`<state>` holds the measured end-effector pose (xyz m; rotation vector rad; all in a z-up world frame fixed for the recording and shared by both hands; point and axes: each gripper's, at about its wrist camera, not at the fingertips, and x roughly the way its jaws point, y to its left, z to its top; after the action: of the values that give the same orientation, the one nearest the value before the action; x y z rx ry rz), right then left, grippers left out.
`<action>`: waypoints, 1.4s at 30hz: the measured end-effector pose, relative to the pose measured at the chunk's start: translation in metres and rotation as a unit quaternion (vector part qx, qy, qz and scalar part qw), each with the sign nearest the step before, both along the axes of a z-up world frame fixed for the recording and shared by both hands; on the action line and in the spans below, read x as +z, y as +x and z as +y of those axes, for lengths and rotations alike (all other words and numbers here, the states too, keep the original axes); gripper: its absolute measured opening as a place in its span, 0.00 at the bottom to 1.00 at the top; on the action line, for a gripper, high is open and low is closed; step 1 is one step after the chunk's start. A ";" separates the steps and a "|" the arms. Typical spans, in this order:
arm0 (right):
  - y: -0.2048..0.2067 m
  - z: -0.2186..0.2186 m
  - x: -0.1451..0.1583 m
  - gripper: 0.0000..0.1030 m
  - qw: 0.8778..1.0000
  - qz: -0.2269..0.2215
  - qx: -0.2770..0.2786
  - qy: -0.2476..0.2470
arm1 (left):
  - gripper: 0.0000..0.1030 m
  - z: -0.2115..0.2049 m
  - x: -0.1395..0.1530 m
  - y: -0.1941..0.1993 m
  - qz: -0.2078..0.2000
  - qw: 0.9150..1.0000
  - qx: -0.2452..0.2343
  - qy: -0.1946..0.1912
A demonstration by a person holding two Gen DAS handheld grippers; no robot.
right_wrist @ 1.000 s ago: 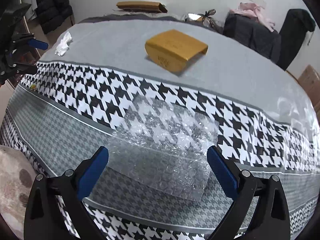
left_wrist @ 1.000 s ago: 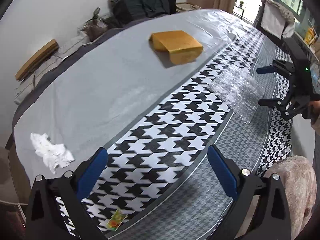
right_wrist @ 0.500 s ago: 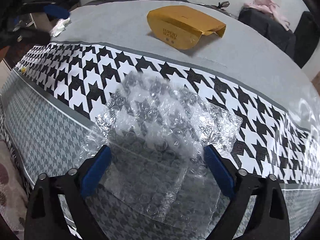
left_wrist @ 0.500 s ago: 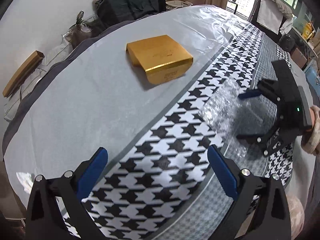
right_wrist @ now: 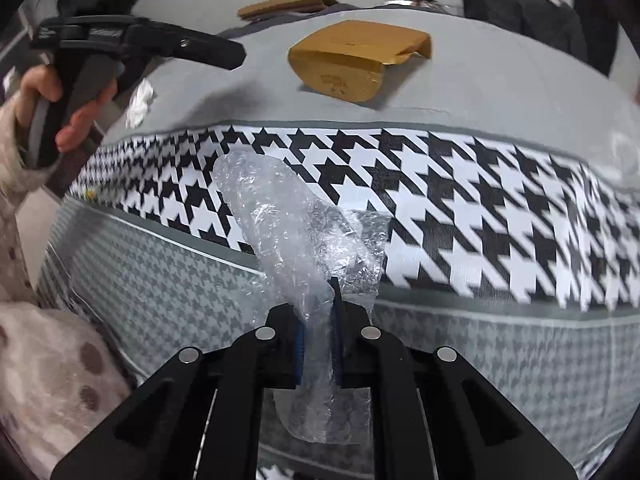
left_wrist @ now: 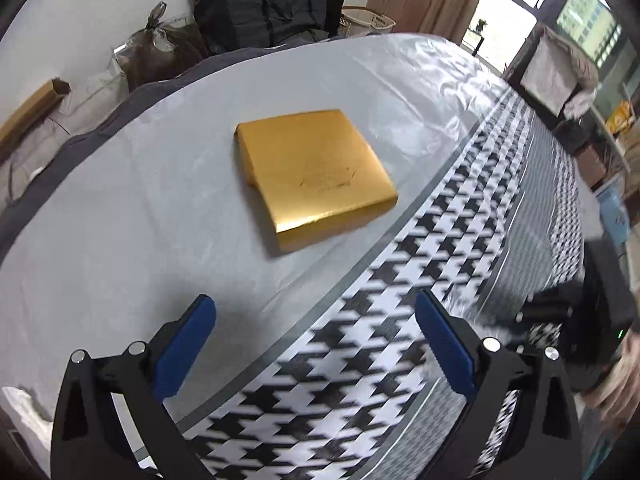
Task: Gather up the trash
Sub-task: 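Grasp the bubble wrap with the right gripper while the left gripper grasps the gold box, then lift the bubble wrap and gold box and carry them over the bin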
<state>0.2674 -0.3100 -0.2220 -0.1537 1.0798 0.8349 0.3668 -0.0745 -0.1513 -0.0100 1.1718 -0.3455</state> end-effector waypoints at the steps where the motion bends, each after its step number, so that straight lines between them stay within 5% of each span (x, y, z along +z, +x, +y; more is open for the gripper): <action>1: -0.001 -0.005 0.000 0.09 1.000 0.001 -0.005 0.003 | 0.95 -0.001 0.000 0.004 0.002 1.000 0.003 -0.009; 8: -0.010 -0.018 0.007 0.09 1.000 0.007 -0.010 0.022 | 0.95 -0.004 -0.025 0.037 0.046 0.997 0.027 -0.061; 15: -0.004 -0.015 0.016 0.09 0.999 0.000 -0.010 0.030 | 0.95 0.013 -0.050 0.067 0.095 0.974 0.104 -0.180; 20: 0.000 -0.010 0.019 0.09 0.999 -0.001 -0.006 0.032 | 0.93 0.006 -0.065 0.082 0.116 0.969 0.115 -0.185; 22: 0.001 -0.006 0.019 0.09 1.000 -0.003 -0.003 0.029 | 0.81 0.007 -0.065 0.085 0.115 0.967 0.121 -0.192; 24: 0.002 -0.004 0.018 0.09 1.000 -0.002 -0.002 0.027 | 0.45 0.003 -0.066 0.085 0.119 0.963 0.111 -0.215; 25: 0.002 -0.002 0.017 0.09 1.000 0.000 -0.002 0.026 | 0.39 -0.001 -0.066 0.086 0.123 0.961 0.105 -0.225; 27: 0.002 0.001 0.013 0.09 1.000 0.003 -0.002 0.024 | 0.24 -0.012 -0.064 0.084 0.122 0.965 0.091 -0.216; 36: 0.003 -0.003 0.018 0.09 0.998 0.002 -0.040 0.040 | 0.11 -0.036 -0.023 0.044 0.041 0.993 0.046 -0.104; 42: 0.000 -0.012 0.036 0.08 0.998 -0.023 -0.052 0.032 | 0.11 -0.034 0.015 0.008 -0.011 0.999 0.028 -0.041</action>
<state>0.2669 -0.3220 -0.1862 -0.0620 1.0075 0.7684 0.3752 -0.1090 -0.1360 -0.1103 1.1327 -0.3443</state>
